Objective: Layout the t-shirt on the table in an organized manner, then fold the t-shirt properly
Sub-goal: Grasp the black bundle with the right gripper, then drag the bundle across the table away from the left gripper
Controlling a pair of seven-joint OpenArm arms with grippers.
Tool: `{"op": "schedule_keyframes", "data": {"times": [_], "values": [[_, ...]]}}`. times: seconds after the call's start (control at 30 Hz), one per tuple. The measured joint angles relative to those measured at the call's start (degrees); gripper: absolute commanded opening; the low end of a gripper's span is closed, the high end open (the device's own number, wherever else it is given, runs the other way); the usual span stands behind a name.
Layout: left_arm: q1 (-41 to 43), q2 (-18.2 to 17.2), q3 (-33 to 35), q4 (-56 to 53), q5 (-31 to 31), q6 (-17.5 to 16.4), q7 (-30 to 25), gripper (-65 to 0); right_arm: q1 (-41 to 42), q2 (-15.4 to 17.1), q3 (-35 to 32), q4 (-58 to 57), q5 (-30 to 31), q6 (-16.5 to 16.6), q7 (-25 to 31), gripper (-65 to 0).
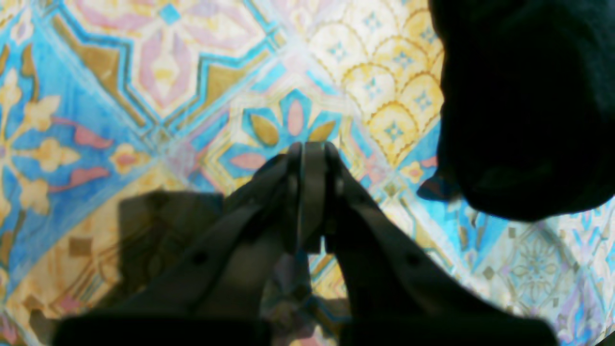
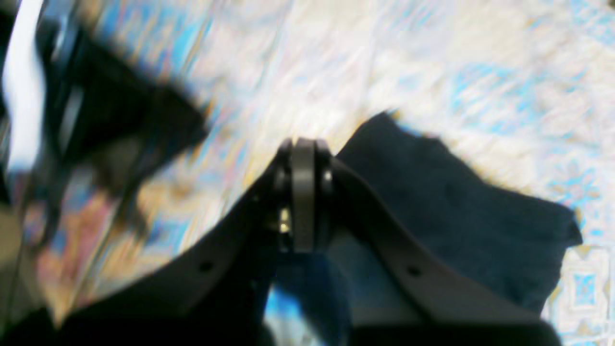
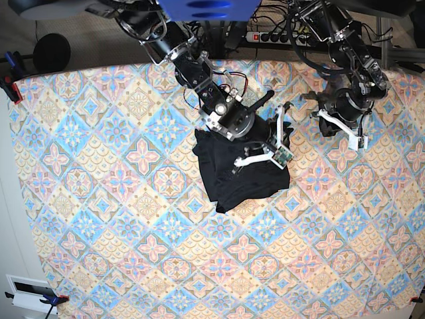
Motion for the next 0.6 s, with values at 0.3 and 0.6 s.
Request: {"op": "schedule_keyframes", "data": {"times": [0.3,0.6], "values": [[0.68,0.13,-0.07,0.00,0.00,0.00,-0.20,-65.0,3.10,0.39,-1.44,-1.20,1.75,0.07,-0.55,-65.0],[0.70,-0.15,-7.65,0.00,0.02,0.15,-0.22,-65.0,7.17,0.31,-0.83,-12.04,9.55,-0.26,6.36,-65.0]]}}
